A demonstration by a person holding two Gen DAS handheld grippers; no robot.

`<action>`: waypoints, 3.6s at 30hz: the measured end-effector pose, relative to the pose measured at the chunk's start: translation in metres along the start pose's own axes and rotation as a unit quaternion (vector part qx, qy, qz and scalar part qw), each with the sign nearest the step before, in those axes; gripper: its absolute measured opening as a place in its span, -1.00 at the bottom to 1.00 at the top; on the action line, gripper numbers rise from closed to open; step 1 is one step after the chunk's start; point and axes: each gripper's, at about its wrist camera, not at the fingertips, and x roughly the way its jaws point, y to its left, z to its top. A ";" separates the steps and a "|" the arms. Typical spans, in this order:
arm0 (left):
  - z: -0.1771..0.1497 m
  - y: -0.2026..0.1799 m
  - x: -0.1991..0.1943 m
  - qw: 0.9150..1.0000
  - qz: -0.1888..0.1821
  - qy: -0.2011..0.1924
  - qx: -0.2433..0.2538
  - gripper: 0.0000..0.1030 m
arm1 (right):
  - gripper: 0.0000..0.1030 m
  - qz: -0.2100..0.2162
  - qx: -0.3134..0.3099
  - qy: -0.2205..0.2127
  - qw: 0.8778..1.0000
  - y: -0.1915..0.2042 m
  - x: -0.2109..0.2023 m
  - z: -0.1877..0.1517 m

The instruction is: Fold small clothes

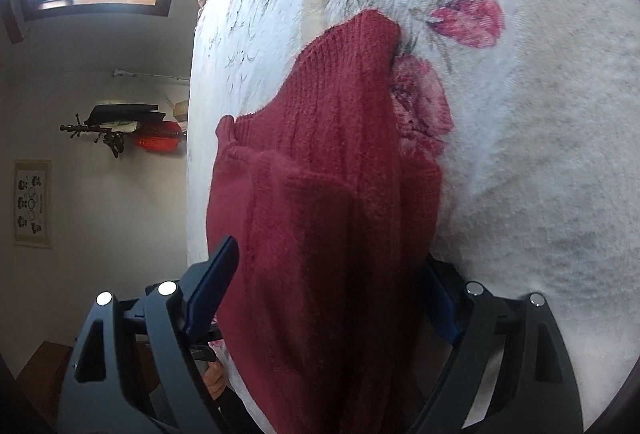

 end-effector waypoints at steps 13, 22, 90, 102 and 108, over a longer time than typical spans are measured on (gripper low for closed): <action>0.000 -0.011 0.026 0.999 0.024 0.032 0.001 0.71 | 0.73 -0.006 -0.024 0.018 1.000 0.014 0.028 0.013; -0.003 -0.018 0.031 0.997 0.061 0.051 -0.009 0.26 | 0.39 -0.003 -0.028 0.008 1.000 0.016 0.029 0.011; -0.239 -0.007 -0.197 0.950 0.282 -0.115 0.065 0.29 | -0.07 -0.030 -0.027 -0.044 0.998 0.139 0.056 -0.218; -0.243 0.002 -0.121 0.976 0.196 -0.063 0.068 0.27 | -0.68 -0.141 -0.105 -0.052 0.983 0.166 0.096 -0.228; -0.228 -0.031 -0.139 0.984 0.147 -0.061 0.085 0.24 | -0.54 -0.155 -0.091 -0.036 0.983 0.139 0.112 -0.220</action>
